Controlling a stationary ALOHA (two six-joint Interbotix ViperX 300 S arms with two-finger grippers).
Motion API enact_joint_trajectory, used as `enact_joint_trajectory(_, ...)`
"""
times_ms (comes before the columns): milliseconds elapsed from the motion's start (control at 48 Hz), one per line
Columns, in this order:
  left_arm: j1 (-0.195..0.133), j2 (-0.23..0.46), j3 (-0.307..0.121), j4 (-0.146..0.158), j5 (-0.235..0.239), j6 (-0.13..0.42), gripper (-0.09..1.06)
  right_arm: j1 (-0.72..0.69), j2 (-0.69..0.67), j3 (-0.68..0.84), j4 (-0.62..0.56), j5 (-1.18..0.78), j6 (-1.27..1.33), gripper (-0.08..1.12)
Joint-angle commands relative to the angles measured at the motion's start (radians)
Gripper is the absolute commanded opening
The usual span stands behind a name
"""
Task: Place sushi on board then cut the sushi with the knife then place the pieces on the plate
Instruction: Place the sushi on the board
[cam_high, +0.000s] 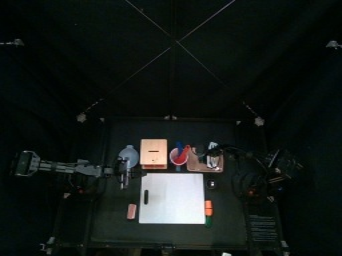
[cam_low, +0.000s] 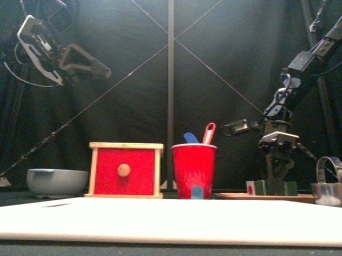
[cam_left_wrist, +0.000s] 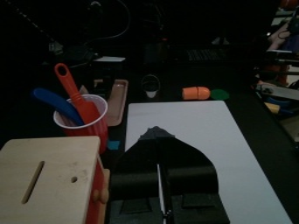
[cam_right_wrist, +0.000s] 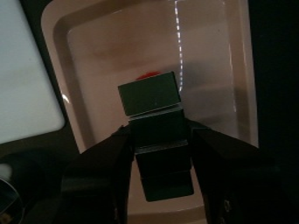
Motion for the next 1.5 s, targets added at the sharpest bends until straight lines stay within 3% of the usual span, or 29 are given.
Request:
enact_joint_trajectory(21, 0.002, 0.000, -0.012, 0.000, -0.006, -0.003, -0.02, -0.002, -0.074, -0.009, 0.032, 0.008, 0.009, 0.64)
enact_joint_trajectory(208, -0.006, -0.002, -0.014, 0.000, -0.006, -0.005, -0.02, 0.002, -0.179, -0.012, 0.098, 0.037, 0.127, 0.65)
enact_joint_trajectory(375, -0.008, -0.002, -0.014, -0.002, -0.006, -0.005, -0.02, 0.067, -0.249, -0.020, 0.057, 0.057, 0.371, 0.65)
enact_joint_trajectory(1000, -0.009, -0.002, -0.014, 0.000, -0.008, -0.005, -0.02, 0.592, -0.262, -0.071, -0.551, 0.052, 1.701, 0.64)
enact_joint_trajectory(1292, -0.009, 0.000, -0.014, -0.002, -0.009, -0.005, -0.02, 0.761, -0.103, -0.161, -0.795, 0.049, 2.218, 0.64)
enact_joint_trajectory(1500, -0.009, 0.000, -0.012, 0.000, -0.008, 0.000, -0.02, 0.824, 0.012, -0.252, -0.874, 0.061, 2.459, 0.65)
